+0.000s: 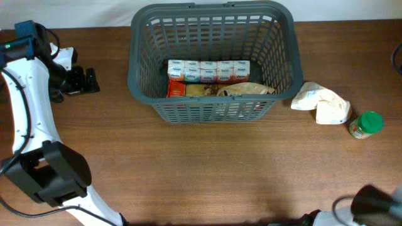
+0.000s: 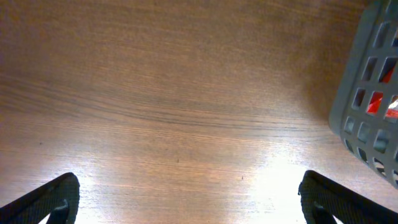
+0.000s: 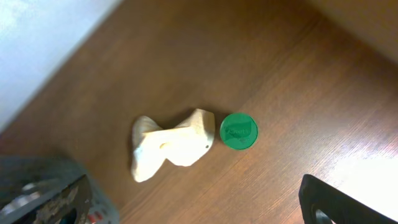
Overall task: Pack container
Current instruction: 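Withdraw the left gripper to the left side of the table, then reach the right gripper to the green-lidded jar and grasp it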
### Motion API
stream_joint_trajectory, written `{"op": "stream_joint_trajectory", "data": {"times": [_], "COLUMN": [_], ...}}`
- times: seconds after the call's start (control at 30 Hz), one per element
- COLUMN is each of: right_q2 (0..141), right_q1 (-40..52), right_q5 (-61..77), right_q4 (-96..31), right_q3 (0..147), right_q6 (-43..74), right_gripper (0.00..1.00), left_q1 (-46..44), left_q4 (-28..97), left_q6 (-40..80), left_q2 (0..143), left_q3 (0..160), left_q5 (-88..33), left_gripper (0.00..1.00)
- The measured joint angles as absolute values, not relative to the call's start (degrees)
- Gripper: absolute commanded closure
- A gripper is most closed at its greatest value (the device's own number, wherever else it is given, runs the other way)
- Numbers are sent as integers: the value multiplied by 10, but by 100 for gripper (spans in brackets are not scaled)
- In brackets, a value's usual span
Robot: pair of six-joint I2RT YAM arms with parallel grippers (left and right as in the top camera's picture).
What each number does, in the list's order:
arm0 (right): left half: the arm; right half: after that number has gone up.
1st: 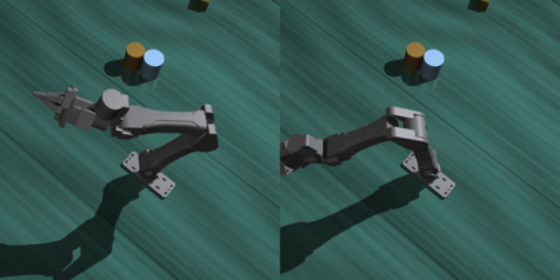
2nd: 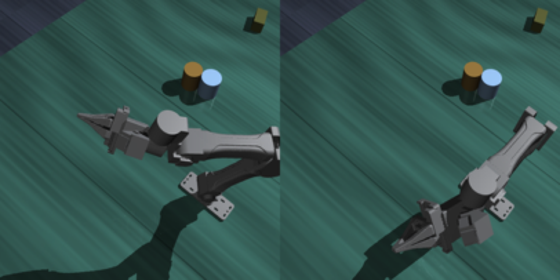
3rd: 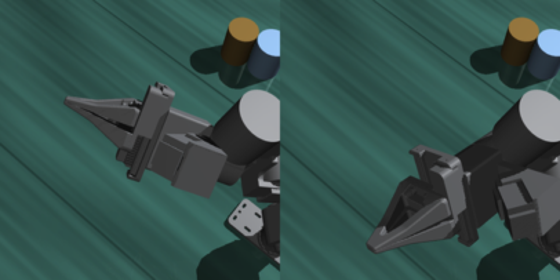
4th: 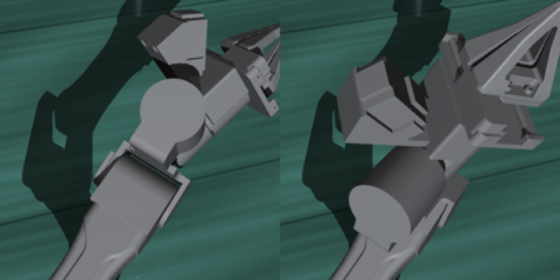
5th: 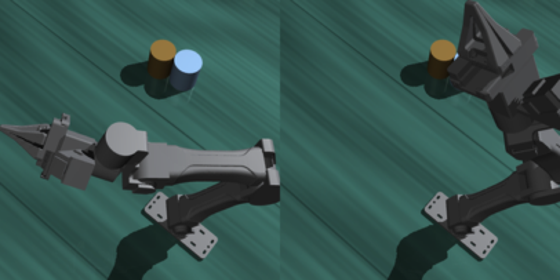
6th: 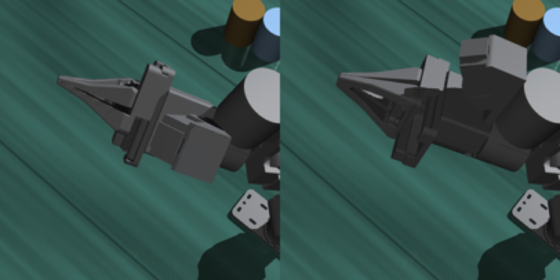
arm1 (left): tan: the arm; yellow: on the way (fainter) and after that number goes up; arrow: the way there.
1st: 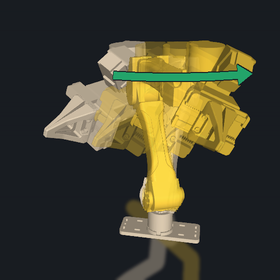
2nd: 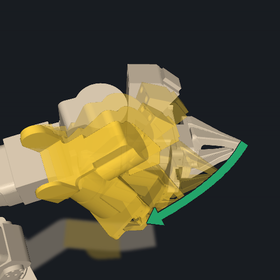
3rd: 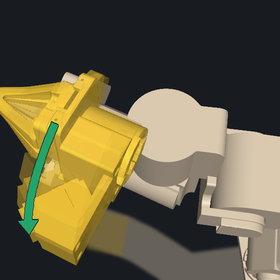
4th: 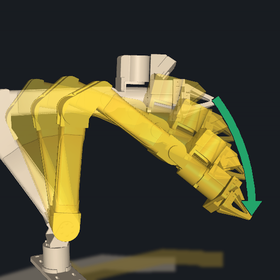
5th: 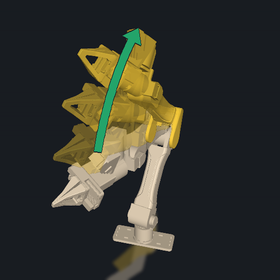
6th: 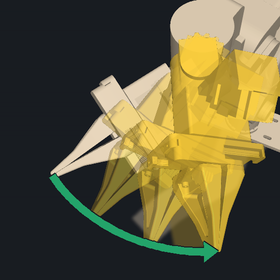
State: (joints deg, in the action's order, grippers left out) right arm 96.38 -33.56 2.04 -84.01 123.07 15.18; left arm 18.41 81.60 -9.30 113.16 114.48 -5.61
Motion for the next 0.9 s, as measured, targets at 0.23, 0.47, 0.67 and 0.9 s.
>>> {"op": "stream_joint_trajectory", "data": {"times": [0.23,0.47,0.67,0.9], "right_q2": [1103,1199,1219,1219], "right_q1": [-336,-336,-336,-350], "right_q5": [13,8,-11,-31], "right_q4": [-816,-846,-854,-841], "right_q3": [1223,1220,1213,1189], "right_q6": [152,156,158,159], "right_gripper": [5,19,11,8], "left_q1": [184,184,184,184], "left_q4": [816,816,815,816], "left_q6": [-93,-93,-93,-93], "left_q2": [1132,1132,1132,1132], "left_q3": [1142,1142,1142,1142], "left_q5": [-56,-56,-56,-56], "left_gripper": [1,1,1,1]}}
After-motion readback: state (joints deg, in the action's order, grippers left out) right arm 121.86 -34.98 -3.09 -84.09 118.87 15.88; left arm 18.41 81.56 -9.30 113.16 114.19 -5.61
